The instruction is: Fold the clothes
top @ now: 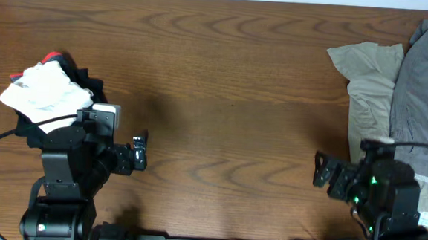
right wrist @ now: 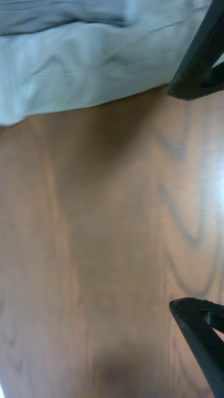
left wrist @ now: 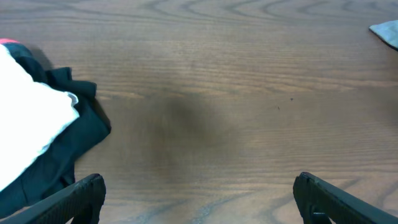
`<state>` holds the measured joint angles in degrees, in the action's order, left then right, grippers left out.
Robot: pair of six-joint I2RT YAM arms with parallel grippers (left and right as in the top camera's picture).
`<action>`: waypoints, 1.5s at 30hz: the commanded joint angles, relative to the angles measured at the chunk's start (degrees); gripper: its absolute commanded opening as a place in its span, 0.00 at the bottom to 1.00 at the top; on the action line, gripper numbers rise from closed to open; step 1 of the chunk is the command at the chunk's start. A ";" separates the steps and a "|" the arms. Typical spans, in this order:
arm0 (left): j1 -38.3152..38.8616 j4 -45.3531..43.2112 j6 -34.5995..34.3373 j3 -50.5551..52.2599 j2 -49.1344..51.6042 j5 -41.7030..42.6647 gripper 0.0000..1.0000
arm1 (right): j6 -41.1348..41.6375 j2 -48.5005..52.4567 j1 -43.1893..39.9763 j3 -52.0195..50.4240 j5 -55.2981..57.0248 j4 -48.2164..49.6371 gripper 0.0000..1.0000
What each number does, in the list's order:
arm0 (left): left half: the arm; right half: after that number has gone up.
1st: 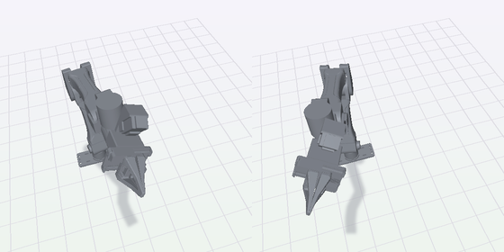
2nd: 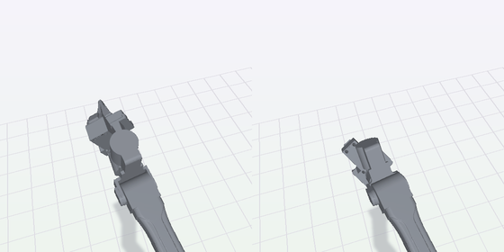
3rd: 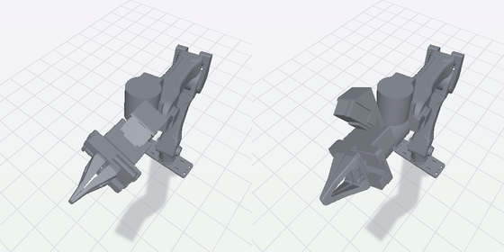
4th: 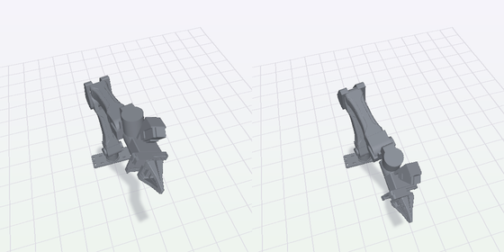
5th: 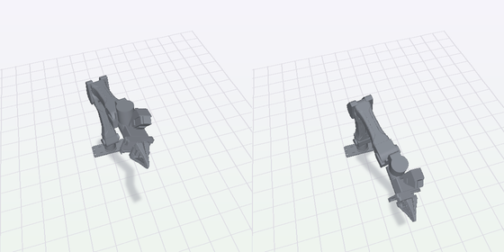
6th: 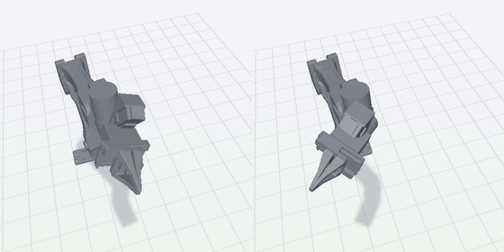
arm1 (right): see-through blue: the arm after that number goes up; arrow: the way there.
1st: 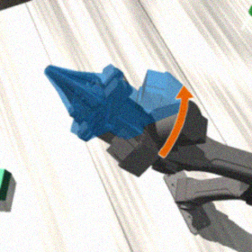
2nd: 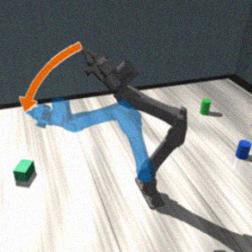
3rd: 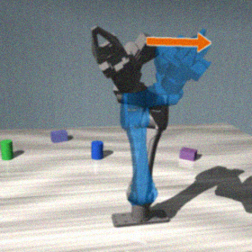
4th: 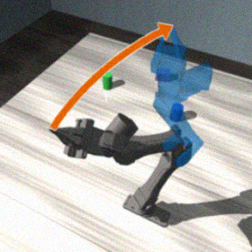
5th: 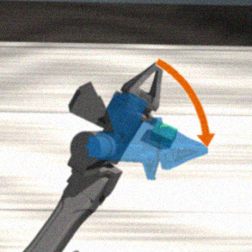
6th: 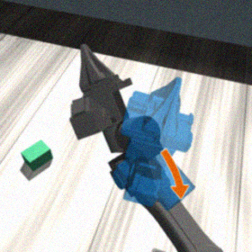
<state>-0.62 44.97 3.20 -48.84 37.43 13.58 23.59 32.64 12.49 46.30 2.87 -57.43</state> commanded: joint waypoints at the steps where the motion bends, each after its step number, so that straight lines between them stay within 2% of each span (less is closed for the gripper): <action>1: 0.07 -0.04 -0.42 -0.02 -0.35 0.74 0.98 | 3.80 -0.92 0.44 -1.44 1.20 -3.19 0.99; 7: 0.07 -0.04 -0.42 -0.02 -0.35 0.74 0.98 | 3.80 -0.74 0.44 -1.44 1.20 -10.78 0.99; 17: 0.07 -0.04 -0.42 -0.02 -0.35 0.74 0.98 | 3.15 -2.84 0.55 -1.62 2.75 -10.95 0.99; 22: 0.07 -0.04 -0.42 -0.02 -0.35 0.74 0.98 | -1.20 -9.05 -2.38 -5.86 4.39 0.07 0.99; 28: 0.07 -0.04 -0.42 -0.02 -0.35 0.74 0.98 | -9.40 -20.87 -8.28 -18.56 -0.22 16.98 0.99; 34: 0.07 -0.04 -0.42 -0.02 -0.35 0.74 0.98 | -11.67 -30.51 -10.97 -30.82 -1.49 32.46 0.99; 42: 0.07 -0.04 -0.42 -0.02 -0.35 0.74 0.98 | -11.67 -32.33 -11.58 -45.51 -2.32 54.07 0.99; 45: 0.07 -0.04 -0.42 -0.02 -0.35 0.74 0.98 | -12.55 -32.35 -11.58 -46.01 -2.29 53.11 0.99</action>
<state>-0.62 44.95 3.18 -48.66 37.28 13.58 12.71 0.71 1.52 0.93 1.06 -4.86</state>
